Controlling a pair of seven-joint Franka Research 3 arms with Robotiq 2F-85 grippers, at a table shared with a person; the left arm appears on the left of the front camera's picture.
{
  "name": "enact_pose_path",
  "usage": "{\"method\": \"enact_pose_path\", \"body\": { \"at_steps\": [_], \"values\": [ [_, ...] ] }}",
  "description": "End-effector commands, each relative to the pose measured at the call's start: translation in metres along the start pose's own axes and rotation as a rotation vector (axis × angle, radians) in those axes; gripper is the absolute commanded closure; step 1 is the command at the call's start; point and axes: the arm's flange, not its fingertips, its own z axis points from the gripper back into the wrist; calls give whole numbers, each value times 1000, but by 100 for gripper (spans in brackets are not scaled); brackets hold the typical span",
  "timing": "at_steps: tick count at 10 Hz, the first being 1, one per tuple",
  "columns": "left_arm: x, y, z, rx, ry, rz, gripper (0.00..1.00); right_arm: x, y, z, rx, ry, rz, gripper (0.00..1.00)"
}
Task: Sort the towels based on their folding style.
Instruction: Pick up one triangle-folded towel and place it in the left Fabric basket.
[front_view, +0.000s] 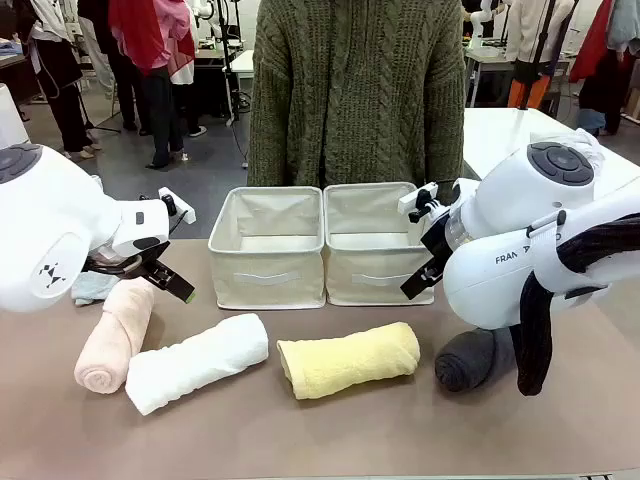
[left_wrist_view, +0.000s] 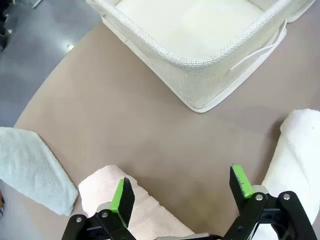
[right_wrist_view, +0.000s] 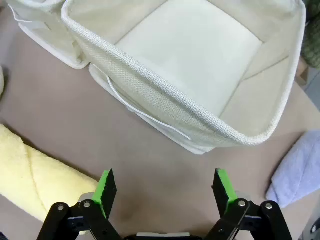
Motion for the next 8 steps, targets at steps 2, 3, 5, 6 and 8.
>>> {"method": "enact_pose_path", "body": {
  "at_steps": [2,3,5,6,8],
  "values": [
    [0,0,0,0,0,0,0,0,0,0,0,0,0,0],
    [0,0,0,0,0,0,0,0,0,0,0,0,0,0],
    [0,0,0,0,0,0,0,0,0,0,0,0,0,0],
    [0,0,0,0,0,0,0,0,0,0,0,0,0,0],
    [0,0,0,0,0,0,0,0,0,0,0,0,0,0]
  ]
}}
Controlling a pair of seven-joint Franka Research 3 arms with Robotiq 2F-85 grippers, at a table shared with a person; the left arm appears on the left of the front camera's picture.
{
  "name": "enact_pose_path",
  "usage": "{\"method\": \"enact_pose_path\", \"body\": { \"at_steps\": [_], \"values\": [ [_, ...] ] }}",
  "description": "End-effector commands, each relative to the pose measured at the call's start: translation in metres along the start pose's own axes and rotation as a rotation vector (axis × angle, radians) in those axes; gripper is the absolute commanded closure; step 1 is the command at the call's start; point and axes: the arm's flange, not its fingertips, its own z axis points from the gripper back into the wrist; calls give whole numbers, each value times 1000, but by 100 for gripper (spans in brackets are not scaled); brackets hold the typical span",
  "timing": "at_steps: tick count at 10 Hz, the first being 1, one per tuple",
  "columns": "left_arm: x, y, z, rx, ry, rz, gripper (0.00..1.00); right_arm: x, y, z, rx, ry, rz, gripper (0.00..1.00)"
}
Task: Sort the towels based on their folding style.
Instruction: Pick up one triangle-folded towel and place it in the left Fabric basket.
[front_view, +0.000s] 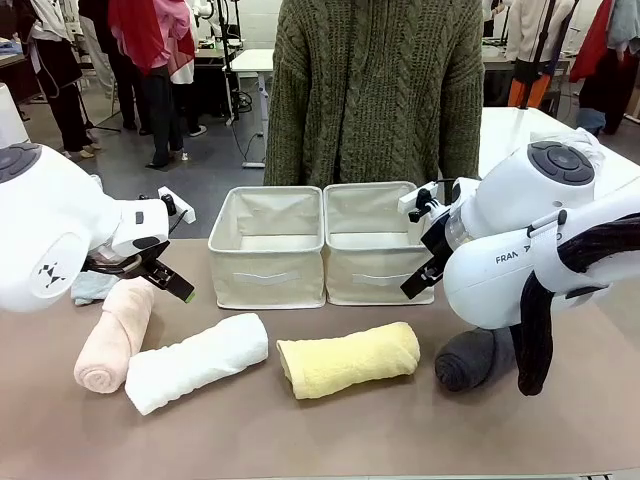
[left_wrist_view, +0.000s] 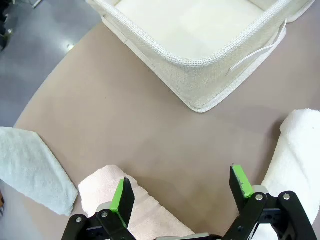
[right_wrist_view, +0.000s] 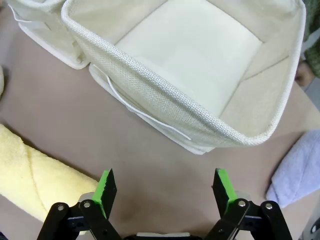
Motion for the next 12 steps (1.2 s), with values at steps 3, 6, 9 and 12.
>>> {"method": "enact_pose_path", "body": {
  "at_steps": [3,6,9,12],
  "values": [
    [0,0,0,0,0,0,0,0,0,0,0,0,0,0],
    [0,0,0,0,0,0,0,0,0,0,0,0,0,0],
    [30,1,78,35,-24,-76,0,29,15,75,-103,-16,10,0],
    [91,-3,213,85,0,-234,0,78,43,220,-225,97,16,0]
  ]
}}
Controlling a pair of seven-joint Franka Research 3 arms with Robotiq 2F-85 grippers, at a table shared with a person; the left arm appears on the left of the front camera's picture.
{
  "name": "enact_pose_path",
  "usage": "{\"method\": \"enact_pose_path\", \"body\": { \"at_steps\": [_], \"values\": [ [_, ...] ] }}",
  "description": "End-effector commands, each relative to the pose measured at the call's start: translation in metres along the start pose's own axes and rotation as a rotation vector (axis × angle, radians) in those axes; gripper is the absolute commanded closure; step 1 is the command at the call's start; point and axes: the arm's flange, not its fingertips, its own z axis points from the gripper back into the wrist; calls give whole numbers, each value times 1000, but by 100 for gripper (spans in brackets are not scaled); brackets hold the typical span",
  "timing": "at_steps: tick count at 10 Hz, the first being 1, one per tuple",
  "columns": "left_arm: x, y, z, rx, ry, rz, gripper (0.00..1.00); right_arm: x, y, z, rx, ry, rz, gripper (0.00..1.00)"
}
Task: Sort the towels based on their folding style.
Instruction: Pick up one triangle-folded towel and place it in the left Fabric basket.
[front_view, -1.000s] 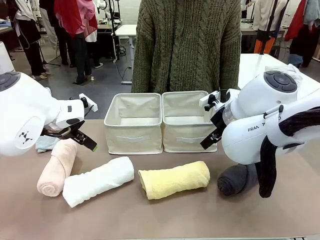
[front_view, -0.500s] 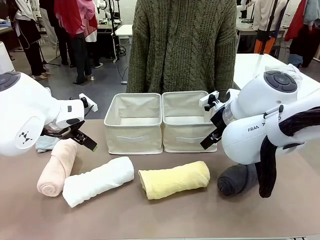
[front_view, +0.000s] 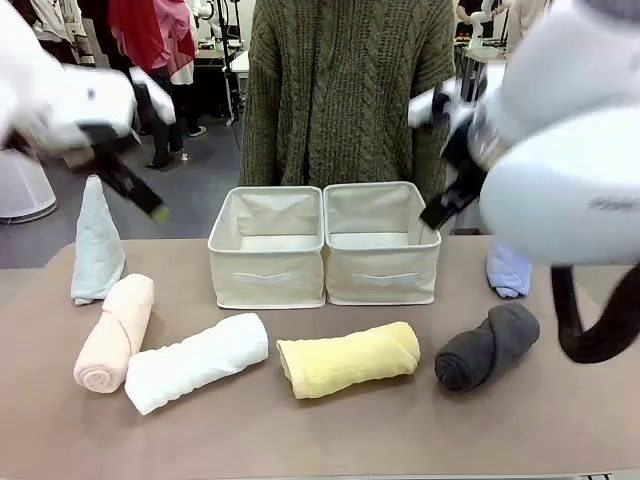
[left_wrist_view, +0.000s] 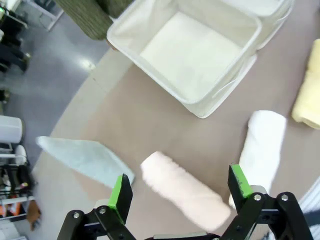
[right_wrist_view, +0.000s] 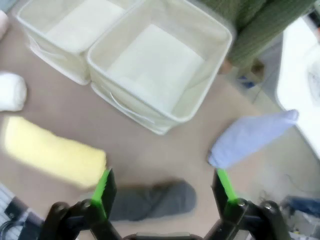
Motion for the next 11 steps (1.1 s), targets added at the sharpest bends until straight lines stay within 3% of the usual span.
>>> {"method": "enact_pose_path", "body": {
  "at_steps": [1,2,3,4,8,9,11],
  "values": [
    [36,15,53,62,35,-75,0,37,11,79,-71,71,1,0],
    [42,15,78,90,14,-61,0,42,18,113,-104,33,-4,0],
    [39,12,86,136,-12,-73,0,40,22,120,-137,-9,2,0],
    [32,9,86,50,1,-51,0,22,13,107,-75,19,4,0],
    [36,10,92,66,8,-60,0,22,13,107,-75,19,4,0],
    [36,50,80,-193,16,-6,0,24,13,110,-72,38,3,0],
    [20,117,55,-541,-91,7,0,3,-77,97,346,-71,-67,0]
  ]
}}
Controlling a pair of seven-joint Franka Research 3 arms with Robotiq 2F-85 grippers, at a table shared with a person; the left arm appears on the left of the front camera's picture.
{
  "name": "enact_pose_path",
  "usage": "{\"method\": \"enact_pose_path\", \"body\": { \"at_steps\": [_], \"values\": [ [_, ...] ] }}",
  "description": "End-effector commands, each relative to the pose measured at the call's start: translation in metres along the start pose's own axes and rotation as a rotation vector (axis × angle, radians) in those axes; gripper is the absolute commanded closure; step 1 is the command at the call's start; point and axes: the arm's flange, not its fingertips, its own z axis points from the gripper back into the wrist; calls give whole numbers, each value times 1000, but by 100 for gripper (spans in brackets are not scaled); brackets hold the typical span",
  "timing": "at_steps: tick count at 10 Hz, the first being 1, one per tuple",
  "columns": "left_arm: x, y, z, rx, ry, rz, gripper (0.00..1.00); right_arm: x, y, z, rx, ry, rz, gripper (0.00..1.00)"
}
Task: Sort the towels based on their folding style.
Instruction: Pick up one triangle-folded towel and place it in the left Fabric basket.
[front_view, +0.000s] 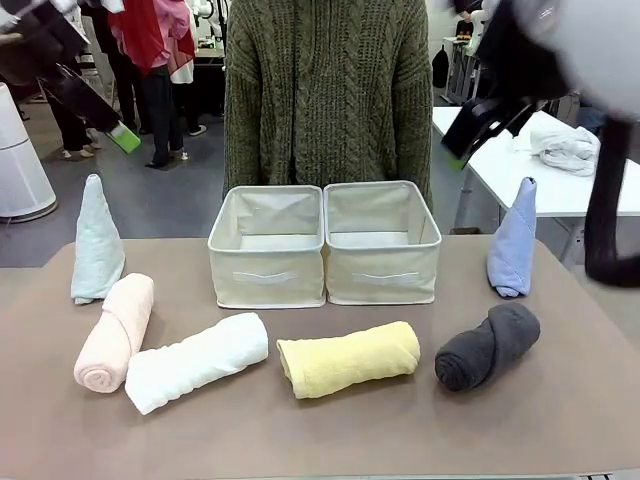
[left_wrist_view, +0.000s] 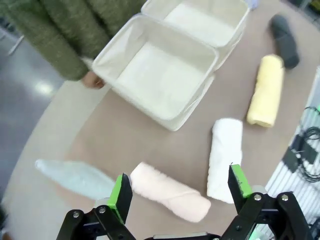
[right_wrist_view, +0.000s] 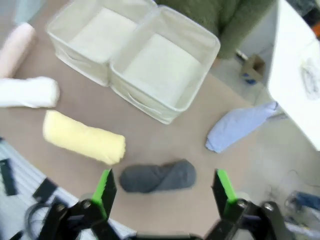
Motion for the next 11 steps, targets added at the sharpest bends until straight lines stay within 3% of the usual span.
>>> {"method": "enact_pose_path", "body": {
  "at_steps": [1,3,5,8,10,11],
  "values": [
    [-14,64,15,-358,-94,30,0,-24,-75,4,361,-140,-5,0],
    [-55,107,37,-416,-254,31,0,-72,-144,17,540,-348,-38,0],
    [-93,129,70,-374,-343,45,0,-117,-184,21,595,-469,-97,0],
    [-142,153,96,-310,-384,89,0,-163,-223,32,565,-538,-241,0],
    [-169,163,97,-250,-364,156,0,-180,-232,28,474,-514,-383,0],
    [-158,157,106,-298,-372,120,0,-172,-235,40,556,-540,-258,0]
  ]
}}
